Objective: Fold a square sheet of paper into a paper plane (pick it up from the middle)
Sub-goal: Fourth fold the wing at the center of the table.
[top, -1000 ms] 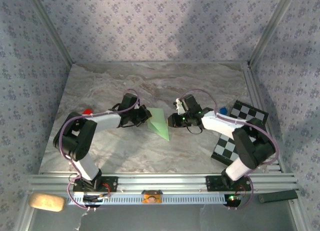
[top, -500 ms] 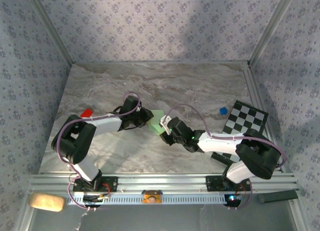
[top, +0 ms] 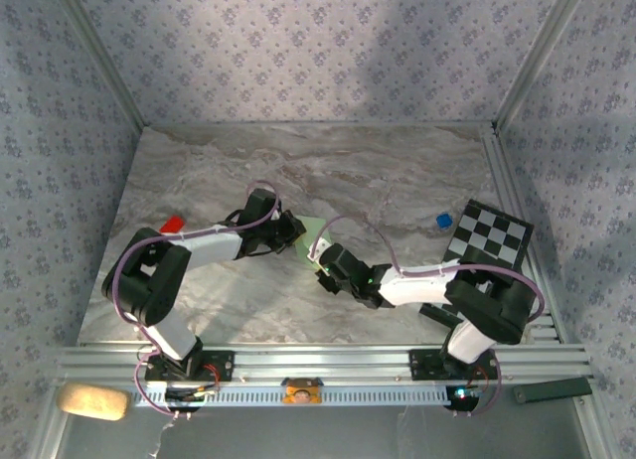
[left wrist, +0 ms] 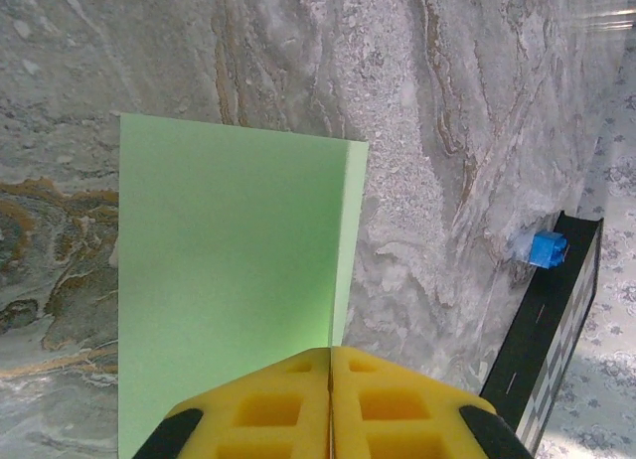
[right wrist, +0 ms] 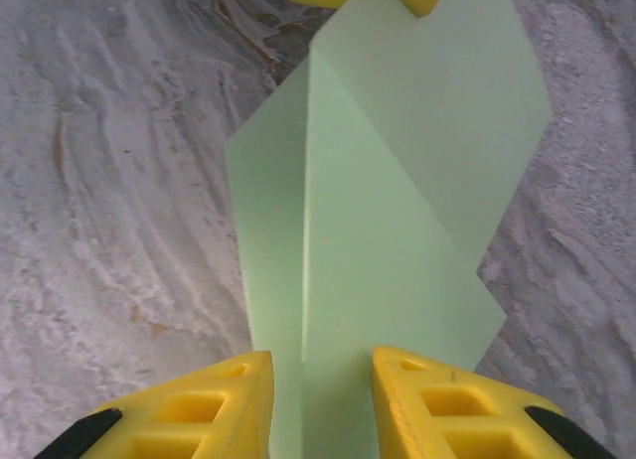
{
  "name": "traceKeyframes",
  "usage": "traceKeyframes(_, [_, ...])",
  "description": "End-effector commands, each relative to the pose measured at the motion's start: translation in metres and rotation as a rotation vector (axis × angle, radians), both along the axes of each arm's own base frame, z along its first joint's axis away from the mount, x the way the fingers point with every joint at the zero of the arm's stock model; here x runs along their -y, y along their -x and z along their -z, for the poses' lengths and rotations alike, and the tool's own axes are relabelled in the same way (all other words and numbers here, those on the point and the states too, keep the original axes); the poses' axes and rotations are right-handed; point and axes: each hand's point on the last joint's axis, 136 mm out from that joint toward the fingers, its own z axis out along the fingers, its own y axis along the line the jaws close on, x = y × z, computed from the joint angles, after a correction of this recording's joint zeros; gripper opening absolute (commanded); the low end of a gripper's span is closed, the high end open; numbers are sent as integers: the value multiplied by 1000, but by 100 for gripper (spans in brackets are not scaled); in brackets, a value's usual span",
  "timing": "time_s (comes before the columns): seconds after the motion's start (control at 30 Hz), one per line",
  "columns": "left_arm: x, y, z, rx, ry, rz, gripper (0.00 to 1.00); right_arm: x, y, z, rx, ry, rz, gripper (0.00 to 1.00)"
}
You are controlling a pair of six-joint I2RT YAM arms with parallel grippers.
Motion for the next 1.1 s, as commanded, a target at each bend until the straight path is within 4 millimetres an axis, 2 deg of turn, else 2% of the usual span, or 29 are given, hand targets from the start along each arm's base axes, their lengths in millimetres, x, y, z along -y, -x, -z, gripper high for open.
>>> traceKeyframes(0.0, [10, -9, -24, 57, 46, 18, 8, 1, -9, -5, 50, 29, 38, 32])
traceKeyframes(0.2, [10, -11, -25, 61, 50, 15, 8, -3, -5, 0, 20, 30, 15, 25])
traceKeyframes(0.47, [11, -11, -25, 59, 54, 13, 7, 0, -4, 8, 11, 51, 30, 27])
traceKeyframes(0.77, [9, -12, -25, 57, 52, 5, 7, 0, -6, 6, 9, 43, 46, 17])
traceKeyframes(1.07, [6, -11, -24, 53, 46, -6, 7, -1, -6, 7, -2, 32, 54, 13])
